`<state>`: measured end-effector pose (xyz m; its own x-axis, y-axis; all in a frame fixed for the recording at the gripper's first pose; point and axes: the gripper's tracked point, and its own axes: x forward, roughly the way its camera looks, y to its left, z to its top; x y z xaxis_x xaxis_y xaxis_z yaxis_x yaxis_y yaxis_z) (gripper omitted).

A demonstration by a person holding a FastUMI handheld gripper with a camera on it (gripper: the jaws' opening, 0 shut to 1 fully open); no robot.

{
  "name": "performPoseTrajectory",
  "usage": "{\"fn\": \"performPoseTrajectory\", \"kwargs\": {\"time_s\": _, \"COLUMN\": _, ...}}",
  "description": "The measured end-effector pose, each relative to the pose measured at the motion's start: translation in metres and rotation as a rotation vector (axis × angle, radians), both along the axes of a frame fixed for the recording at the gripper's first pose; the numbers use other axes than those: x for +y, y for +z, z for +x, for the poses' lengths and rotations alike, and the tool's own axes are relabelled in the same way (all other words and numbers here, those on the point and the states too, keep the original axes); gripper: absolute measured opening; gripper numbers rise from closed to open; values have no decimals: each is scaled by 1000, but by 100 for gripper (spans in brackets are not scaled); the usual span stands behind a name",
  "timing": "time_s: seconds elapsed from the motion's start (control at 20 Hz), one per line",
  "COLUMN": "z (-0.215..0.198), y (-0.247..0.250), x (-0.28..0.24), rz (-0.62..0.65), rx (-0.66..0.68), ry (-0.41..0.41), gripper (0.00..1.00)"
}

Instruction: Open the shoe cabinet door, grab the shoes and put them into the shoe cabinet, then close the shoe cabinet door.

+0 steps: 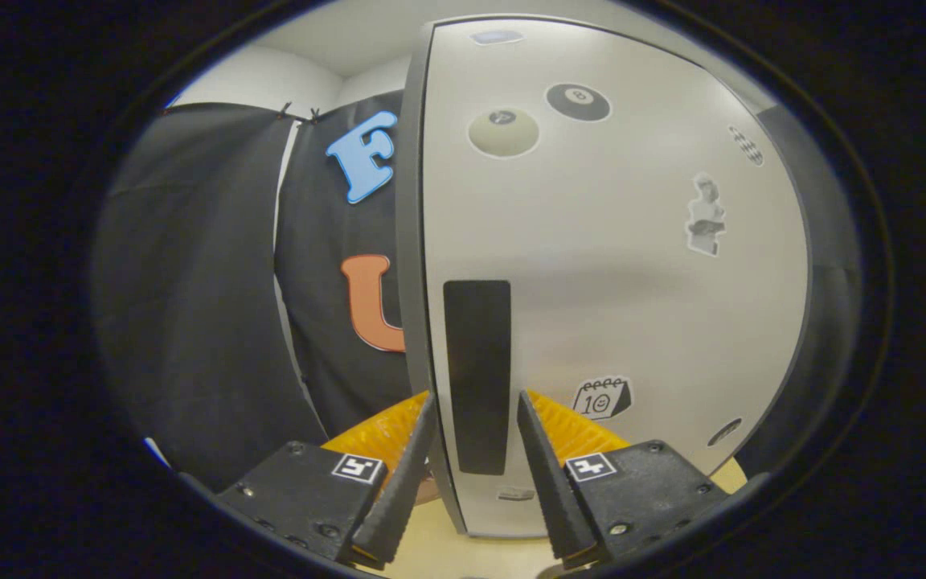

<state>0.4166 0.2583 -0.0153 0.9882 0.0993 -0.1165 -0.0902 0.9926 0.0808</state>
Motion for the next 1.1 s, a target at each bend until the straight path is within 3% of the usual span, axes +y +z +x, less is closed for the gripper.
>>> {"fn": "performPoseTrajectory", "kwargs": {"time_s": 0.2, "z": 3, "y": 1, "x": 1, "rz": -4, "rx": -25, "ry": -49, "gripper": 45}}
{"fn": "performPoseTrajectory", "kwargs": {"time_s": 0.4, "z": -5, "y": 1, "x": -1, "rz": 7, "rx": -14, "ry": 24, "gripper": 33}}
{"fn": "performPoseTrajectory", "kwargs": {"time_s": 0.75, "z": -73, "y": 1, "x": -11, "rz": -24, "rx": -26, "ry": 137, "gripper": 28}}
{"fn": "performPoseTrajectory", "kwargs": {"time_s": 1.1, "z": -166, "y": 0, "x": -64, "rz": -34, "rx": -33, "ry": 95, "gripper": 26}}
